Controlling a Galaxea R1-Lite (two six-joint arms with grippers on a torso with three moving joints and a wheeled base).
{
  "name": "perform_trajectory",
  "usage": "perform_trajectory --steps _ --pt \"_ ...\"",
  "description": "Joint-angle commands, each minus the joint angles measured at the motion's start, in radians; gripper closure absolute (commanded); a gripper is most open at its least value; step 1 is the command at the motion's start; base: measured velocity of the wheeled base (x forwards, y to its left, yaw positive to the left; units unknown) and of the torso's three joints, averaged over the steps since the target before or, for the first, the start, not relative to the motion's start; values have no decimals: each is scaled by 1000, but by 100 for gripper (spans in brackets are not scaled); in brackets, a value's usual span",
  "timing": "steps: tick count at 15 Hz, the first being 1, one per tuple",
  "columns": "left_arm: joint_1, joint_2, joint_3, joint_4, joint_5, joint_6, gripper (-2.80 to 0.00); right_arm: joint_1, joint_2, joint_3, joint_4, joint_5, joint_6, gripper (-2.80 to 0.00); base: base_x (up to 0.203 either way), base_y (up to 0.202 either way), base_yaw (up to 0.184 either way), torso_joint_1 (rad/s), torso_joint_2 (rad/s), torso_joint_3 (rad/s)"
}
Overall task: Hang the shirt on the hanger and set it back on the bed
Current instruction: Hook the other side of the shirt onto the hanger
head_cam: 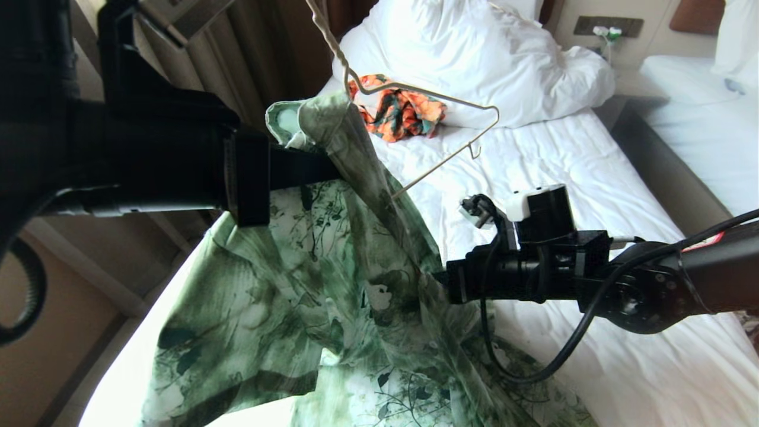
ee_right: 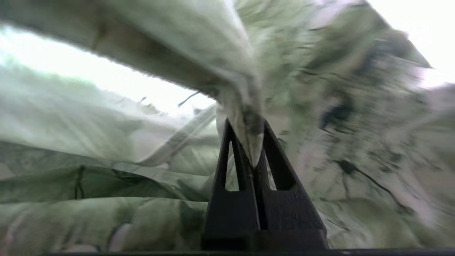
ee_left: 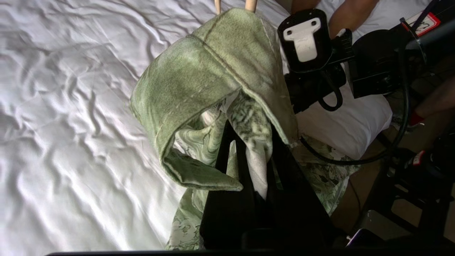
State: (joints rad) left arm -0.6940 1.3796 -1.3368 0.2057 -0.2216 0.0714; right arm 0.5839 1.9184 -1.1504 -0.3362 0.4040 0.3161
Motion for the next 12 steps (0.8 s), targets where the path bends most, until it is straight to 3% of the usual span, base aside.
perform_trajectory --steps 1,3,5,8,10,12 --pt "16 -3 6 1 2 -1 0 -31 -21 7 -1 4 11 0 0 0 0 0 0 0" --pt "27 -22 21 2 0 -16 0 -86 -47 15 -1 9 17 0 0 0 0 0 0 0" --pt "-37 -66 50 -6 13 -71 0 -129 -75 17 -1 16 19 0 0 0 0 0 0 0" --pt "-120 -81 102 -63 122 -132 0 -179 -102 15 -1 62 18 0 0 0 0 0 0 0" --pt "-151 -88 124 -75 131 -178 0 -203 -110 13 -1 67 19 0 0 0 0 0 0 0" --pt "-153 -89 150 -75 130 -185 0 -221 -121 9 -1 85 20 0 0 0 0 0 0 0"
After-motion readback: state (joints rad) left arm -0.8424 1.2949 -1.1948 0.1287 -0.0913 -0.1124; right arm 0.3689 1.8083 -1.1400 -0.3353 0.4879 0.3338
